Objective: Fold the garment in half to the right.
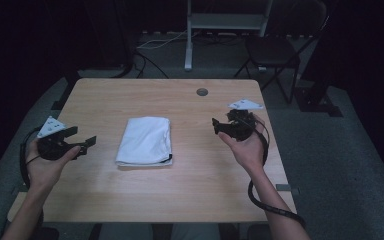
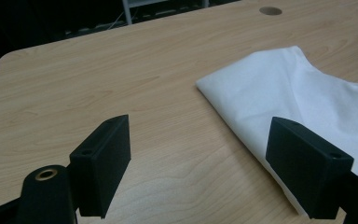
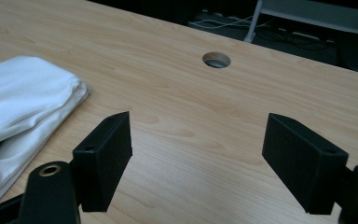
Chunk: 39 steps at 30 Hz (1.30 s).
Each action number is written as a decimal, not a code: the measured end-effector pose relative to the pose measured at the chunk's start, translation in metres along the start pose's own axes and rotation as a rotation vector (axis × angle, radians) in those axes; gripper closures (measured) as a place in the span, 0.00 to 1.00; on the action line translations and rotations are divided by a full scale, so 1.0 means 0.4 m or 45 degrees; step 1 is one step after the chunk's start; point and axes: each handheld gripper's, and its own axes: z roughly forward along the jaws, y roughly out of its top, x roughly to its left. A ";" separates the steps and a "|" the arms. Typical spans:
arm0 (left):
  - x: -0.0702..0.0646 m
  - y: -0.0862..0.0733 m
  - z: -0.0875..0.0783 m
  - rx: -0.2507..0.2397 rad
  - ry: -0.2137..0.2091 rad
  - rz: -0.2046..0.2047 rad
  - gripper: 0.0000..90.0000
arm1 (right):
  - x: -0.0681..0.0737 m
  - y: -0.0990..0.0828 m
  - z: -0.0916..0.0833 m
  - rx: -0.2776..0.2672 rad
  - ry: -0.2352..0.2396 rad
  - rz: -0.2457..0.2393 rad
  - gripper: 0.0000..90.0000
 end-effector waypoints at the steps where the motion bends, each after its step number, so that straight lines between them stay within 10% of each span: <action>1: 0.000 0.000 -0.001 -0.002 -0.001 0.001 0.24 | -0.006 -0.003 -0.006 -0.002 -0.005 0.005 0.25; 39: 0.052 -0.059 -0.072 -0.117 0.044 -0.067 0.24 | -0.053 -0.125 -0.137 -0.051 -0.041 0.103 0.16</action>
